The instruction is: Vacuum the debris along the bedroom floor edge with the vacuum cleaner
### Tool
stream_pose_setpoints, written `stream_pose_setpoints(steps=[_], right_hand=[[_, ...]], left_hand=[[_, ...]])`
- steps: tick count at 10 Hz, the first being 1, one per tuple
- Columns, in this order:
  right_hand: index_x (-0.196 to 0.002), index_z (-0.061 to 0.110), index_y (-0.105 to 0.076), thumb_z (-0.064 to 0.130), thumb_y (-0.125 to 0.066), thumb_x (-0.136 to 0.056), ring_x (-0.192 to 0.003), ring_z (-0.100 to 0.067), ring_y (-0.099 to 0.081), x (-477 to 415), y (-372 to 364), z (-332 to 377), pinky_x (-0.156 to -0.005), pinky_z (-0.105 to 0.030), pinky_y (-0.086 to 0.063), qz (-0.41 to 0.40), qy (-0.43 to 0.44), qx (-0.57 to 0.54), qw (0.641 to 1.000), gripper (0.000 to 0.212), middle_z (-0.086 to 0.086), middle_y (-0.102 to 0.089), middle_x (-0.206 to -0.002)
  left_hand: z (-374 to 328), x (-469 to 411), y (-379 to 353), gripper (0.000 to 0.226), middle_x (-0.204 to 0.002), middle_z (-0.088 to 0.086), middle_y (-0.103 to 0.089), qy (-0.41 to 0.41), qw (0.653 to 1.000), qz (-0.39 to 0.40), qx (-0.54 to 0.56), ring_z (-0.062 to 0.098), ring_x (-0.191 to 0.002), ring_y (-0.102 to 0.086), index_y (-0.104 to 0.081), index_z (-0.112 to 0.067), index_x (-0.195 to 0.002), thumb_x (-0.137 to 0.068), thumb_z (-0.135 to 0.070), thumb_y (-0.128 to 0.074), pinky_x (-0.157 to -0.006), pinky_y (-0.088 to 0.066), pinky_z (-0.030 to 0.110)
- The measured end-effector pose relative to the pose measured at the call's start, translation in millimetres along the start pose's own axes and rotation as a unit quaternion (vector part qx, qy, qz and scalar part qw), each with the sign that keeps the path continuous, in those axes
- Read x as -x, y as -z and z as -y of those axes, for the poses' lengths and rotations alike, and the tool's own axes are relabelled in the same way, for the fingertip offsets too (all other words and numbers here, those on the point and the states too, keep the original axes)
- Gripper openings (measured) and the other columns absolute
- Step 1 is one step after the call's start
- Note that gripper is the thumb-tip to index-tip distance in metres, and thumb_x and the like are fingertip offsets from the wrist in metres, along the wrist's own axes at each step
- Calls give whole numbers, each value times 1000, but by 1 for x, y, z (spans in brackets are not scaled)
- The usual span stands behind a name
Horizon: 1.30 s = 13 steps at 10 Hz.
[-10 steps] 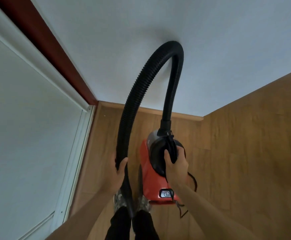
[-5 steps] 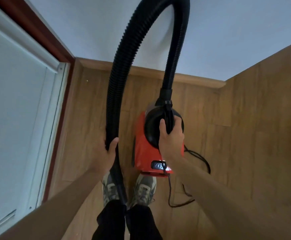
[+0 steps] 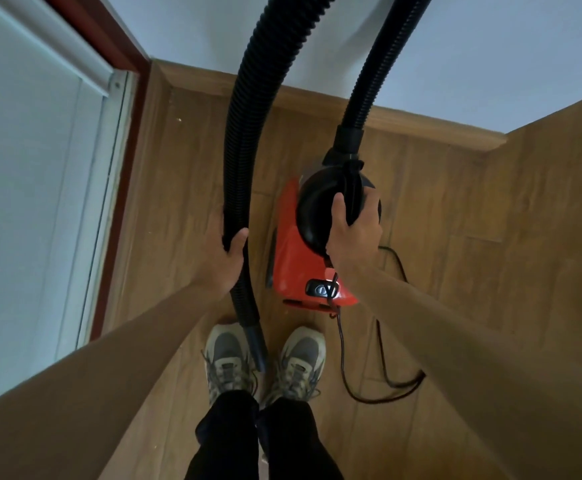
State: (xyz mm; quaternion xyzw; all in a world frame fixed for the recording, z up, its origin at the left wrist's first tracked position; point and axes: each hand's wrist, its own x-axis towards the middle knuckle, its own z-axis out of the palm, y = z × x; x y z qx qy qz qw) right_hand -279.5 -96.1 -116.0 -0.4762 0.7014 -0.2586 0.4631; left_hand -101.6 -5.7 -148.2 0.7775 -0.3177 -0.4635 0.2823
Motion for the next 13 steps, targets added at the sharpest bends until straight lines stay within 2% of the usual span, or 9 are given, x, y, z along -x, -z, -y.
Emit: stream_pose_setpoints(steps=[2, 5, 7, 8, 9, 10, 11, 12, 13], right_hand=[[-113, 24, -46, 29, -51, -102, -76, 20, -56, -14, -10, -15, -62, -9, -47, -7, 12, 2, 1000, 14, 20, -55, -82], [-114, 26, -44, 34, -53, -100, -62, -16, -63, -16, -26, -31, -54, -37, -57, 1, 21, -13, 1000, 19, 9, -60, -77], [-114, 34, -40, 36, -52, -100, -57, -18, -60, -15, -21, -32, -50, -34, -53, 32, 9, -15, 999, 19, -6, -62, -80], [-123, 25, -39, 33, -50, -102, -54, -15, -59, -10, -19, -24, -48, -28, -51, 32, -3, -10, 999, 25, -4, -64, -84], [-134, 23, -41, 35, -51, -102, -67, -2, -61, 2, -16, -20, -62, -22, -55, 30, -19, -6, 999, 36, 13, -62, -92], [-144, 21, -37, 38, -55, -99, -104, -1, -58, 15, -7, -15, -91, -26, -51, 47, -35, 33, 998, 51, 21, -57, -112], [-151, 20, -29, 39, -58, -97, -129, -14, -50, 26, 6, -8, -107, -37, -46, 93, -48, 82, 991, 64, 5, -52, -140], [-154, 21, -21, 42, -62, -93, -134, -22, -45, 35, 21, 23, -110, -44, -43, 119, -63, 141, 981, 76, -4, -44, -148], [-153, 19, -24, 37, -68, -91, -125, -24, -51, 46, 36, 61, -102, -44, -49, 130, -36, 152, 979, 79, -7, -51, -137]], left_hand=[[3, -17, -3, 55, -148, 6, -48, 24, 1000, 12, -4, 24, -133, -48, -26, -21, -156, -105, -29, -47, -114, -40, 49], [23, -51, -4, 61, -147, 7, -51, 30, 999, 8, -32, 26, -131, -52, -24, -24, -156, -103, -37, -51, -111, -43, 51], [11, -51, -2, 55, -143, 9, -52, 36, 999, 7, -14, 25, -127, -53, -28, -17, -154, -105, -23, -51, -110, -44, 50], [5, -48, -1, 55, -145, 8, -50, 47, 999, -5, -11, 24, -129, -51, -26, -20, -154, -105, -21, -50, -112, -43, 47], [-5, -42, 5, 61, -152, 7, -42, 80, 997, -21, -4, 24, -136, -46, -18, -20, -158, -105, -18, -49, -116, -38, 42], [-21, -33, 18, 59, -152, 9, -42, 87, 996, -35, -9, 24, -137, -44, -21, -16, -156, -105, -18, -49, -117, -34, 35], [-37, -23, 36, 58, -142, 6, -47, 78, 997, -16, -19, 18, -127, -50, -24, -12, -153, -103, -16, -53, -96, -36, 9], [-64, -12, 60, 59, -122, -1, -52, 32, 999, 1, -36, 14, -109, -57, -31, -14, -148, -97, -16, -62, -66, -41, 5], [-95, 1, 82, 71, -125, 2, -55, -21, 999, 24, -34, 12, -100, -61, -25, -16, -151, -94, -15, -67, -71, -48, 13]])
